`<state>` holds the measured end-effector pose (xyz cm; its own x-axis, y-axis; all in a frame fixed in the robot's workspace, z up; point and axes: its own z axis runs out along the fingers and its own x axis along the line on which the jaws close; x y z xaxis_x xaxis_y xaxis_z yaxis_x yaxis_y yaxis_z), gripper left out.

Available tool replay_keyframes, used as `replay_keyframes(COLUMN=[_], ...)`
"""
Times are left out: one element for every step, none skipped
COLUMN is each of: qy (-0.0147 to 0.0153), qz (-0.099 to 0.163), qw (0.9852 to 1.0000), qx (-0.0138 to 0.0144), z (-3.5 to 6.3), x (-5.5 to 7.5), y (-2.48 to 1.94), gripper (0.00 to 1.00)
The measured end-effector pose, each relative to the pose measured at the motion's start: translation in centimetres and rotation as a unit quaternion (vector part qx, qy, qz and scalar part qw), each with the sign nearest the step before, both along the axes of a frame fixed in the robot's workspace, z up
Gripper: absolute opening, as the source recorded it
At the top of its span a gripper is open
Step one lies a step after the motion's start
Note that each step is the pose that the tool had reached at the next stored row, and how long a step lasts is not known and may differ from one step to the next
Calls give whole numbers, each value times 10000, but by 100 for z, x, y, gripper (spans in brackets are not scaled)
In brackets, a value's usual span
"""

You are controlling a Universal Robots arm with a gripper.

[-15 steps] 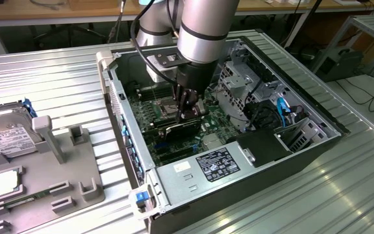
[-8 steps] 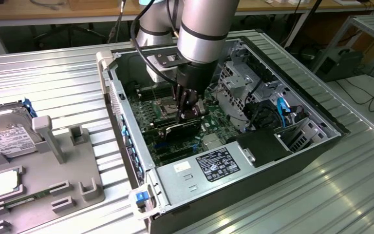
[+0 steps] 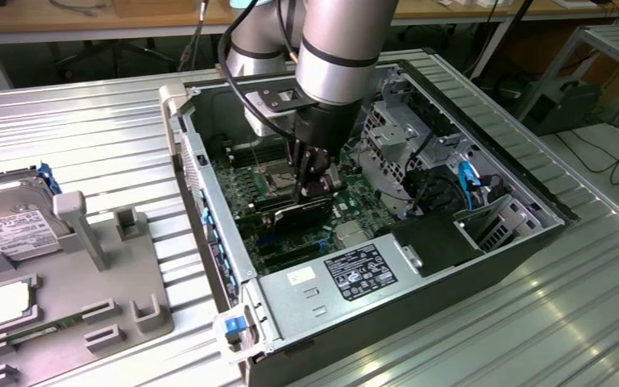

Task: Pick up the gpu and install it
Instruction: 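Press down on the gpu until it lock into place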

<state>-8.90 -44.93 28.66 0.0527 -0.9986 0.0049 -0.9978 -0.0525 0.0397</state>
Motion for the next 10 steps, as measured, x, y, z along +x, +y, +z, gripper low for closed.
replay_keyframes(qy=[0,0,0,0,1,0,1,3,5,7], qz=[0,0,0,0,0,0,0,0,0,0], qw=[10000,10000,10000,10000,10000,10000,10000,10000,10000,10000], qx=[0,0,0,-1,-2,0,0,-1,-2,-3], z=[-4,-8,-16,-21,-22,-40,-63,-75,-85,-97], x=[11,13,20,21,21,21,20,20,20,20], y=[0,0,0,0,0,0,0,0,0,0], gripper=[11,11,11,11,11,11,11,11,11,11])
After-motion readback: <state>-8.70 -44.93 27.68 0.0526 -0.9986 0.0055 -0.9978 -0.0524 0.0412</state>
